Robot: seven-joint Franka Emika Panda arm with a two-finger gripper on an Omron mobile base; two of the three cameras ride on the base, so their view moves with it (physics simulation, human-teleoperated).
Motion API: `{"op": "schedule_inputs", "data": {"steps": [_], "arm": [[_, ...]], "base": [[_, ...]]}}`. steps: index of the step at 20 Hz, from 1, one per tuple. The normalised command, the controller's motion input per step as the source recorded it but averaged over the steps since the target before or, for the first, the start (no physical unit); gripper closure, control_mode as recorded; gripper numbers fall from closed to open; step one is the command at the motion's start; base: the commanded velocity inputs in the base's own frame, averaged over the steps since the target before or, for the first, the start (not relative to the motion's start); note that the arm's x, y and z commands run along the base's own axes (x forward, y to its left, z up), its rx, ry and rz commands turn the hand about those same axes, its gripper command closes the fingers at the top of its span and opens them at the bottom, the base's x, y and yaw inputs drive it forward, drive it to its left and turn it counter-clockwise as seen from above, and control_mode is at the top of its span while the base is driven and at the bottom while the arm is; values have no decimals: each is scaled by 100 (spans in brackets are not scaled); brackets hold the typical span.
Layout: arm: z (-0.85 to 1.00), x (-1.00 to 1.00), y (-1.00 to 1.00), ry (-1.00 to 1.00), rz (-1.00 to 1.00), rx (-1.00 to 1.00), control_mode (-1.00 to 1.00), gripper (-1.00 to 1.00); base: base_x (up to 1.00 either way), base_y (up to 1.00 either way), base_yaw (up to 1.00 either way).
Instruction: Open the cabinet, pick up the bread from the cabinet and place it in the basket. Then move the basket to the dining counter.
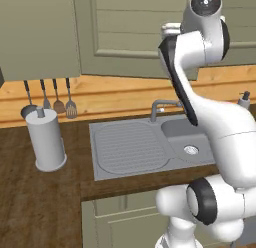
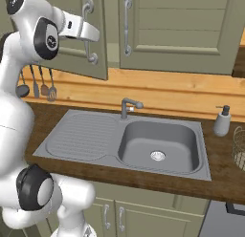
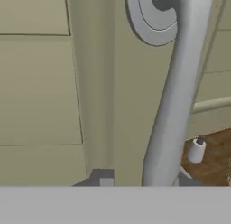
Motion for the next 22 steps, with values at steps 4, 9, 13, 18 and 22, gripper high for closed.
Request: {"op": "schedule_inputs", "data": {"steps": [4,9,13,18,22], "arm": [[0,-100,100,0,-21,0,-100,100],[0,-92,95,-1,-3,0,-100,100],[-7,-45,96,0,-3,0,-100,100],[-4,-13,45,0,0,0,-100,-100],[0,-9,5,0,-7,0,-100,-100]], "base": [[0,0,0],[0,0,0],[0,0,0],[0,0,0],[0,0,0]]}}
